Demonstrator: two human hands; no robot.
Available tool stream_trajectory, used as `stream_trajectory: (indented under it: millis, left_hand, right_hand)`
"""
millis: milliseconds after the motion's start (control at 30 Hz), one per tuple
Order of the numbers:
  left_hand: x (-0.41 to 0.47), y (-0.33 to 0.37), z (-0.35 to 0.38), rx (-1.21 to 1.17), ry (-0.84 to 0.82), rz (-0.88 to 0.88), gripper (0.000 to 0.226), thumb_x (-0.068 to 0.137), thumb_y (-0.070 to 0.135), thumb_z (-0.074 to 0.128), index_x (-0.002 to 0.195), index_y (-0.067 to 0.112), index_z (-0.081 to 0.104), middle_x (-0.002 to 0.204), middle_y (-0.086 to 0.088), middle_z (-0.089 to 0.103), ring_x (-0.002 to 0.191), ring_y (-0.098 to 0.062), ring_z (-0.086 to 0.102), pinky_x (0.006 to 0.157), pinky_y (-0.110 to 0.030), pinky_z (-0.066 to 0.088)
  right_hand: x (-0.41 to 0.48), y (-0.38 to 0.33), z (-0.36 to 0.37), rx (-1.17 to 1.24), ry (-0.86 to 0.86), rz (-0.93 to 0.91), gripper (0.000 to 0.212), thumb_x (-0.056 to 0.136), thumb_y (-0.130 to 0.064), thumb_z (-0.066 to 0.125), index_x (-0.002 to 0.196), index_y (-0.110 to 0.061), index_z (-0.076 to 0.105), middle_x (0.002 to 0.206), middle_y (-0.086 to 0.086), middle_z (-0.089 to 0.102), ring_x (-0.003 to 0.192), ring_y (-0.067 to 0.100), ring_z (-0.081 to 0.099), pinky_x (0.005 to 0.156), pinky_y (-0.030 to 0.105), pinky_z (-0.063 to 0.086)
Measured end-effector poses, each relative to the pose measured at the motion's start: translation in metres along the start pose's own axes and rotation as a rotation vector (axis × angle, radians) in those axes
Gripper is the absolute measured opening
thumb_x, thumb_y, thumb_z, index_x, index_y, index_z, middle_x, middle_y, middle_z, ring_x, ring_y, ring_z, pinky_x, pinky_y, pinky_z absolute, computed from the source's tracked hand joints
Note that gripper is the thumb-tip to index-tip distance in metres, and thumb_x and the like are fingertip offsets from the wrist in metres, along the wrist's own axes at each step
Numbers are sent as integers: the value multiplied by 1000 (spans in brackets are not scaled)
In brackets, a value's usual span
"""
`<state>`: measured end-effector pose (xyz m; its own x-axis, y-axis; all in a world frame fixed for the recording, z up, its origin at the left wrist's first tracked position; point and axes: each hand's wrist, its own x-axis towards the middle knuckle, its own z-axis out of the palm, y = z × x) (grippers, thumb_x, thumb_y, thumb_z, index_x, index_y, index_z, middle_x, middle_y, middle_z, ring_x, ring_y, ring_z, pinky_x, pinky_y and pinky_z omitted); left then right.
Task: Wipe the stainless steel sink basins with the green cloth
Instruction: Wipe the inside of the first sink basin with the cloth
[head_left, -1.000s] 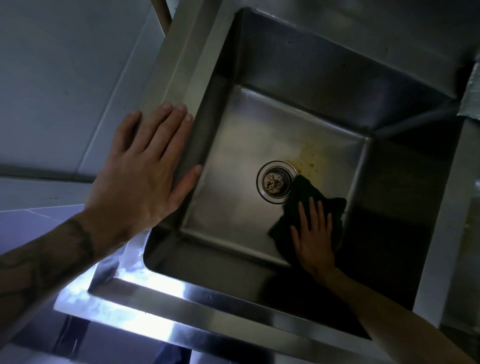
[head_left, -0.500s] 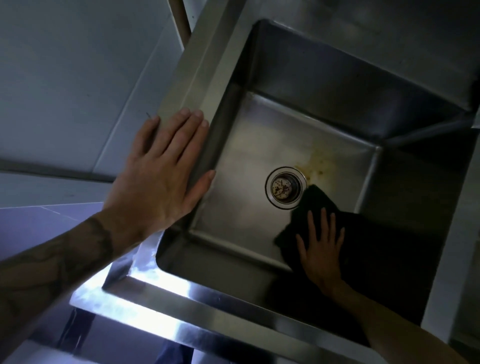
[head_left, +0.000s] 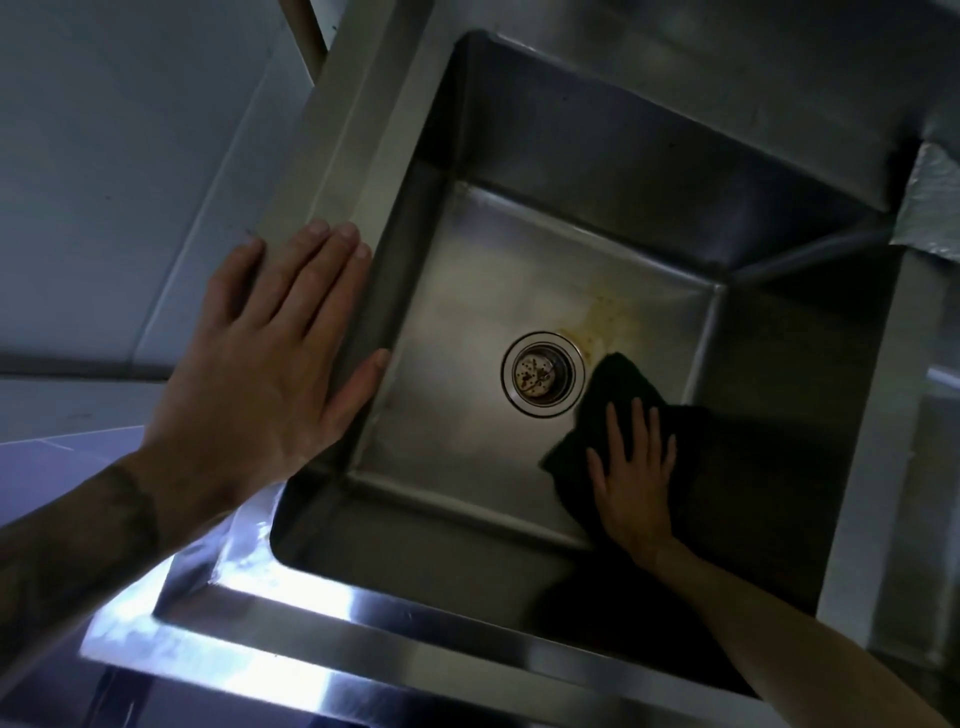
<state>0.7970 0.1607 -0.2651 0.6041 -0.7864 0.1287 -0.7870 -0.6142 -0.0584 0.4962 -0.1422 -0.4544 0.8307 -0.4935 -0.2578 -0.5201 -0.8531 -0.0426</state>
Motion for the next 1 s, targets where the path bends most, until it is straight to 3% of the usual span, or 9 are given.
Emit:
stream_trajectory:
  millis: [267,467,700,1000]
  left_hand:
    - [-1,0,3,-6,31,-6,73,111,50,39,165,3,30,171,-17,34,160,-33,31,128,-57,25]
    - [-1,0,2,2,19,3,74,110,50,40,166,3,28,172,-17,31,161,-33,29,128,-57,25]
    - [-1,-1,4,-9,21,-1,73,110,50,40,165,3,30,171,-16,33,160,-32,31,128,-56,24]
    - [-1,1,2,-20,30,-9,73,109,48,42,165,2,31,171,-17,34,159,-33,33,127,-58,27]
  right_hand:
    - [72,-8,-17,150,132,254,60,111,-43,26,164,-16,29,172,14,21,160,33,16,127,60,17]
    - [2,-12,-3,109,43,133,62,109,-43,24,163,-13,30,172,18,18,160,36,14,127,62,16]
    - [88,6,-24,127,107,128,62,109,-44,23,163,-13,31,171,18,23,160,36,17,127,61,17]
    - [25,-7,-2,124,110,153,62,110,-48,19,163,-17,28,172,16,21,160,34,16,127,59,16]
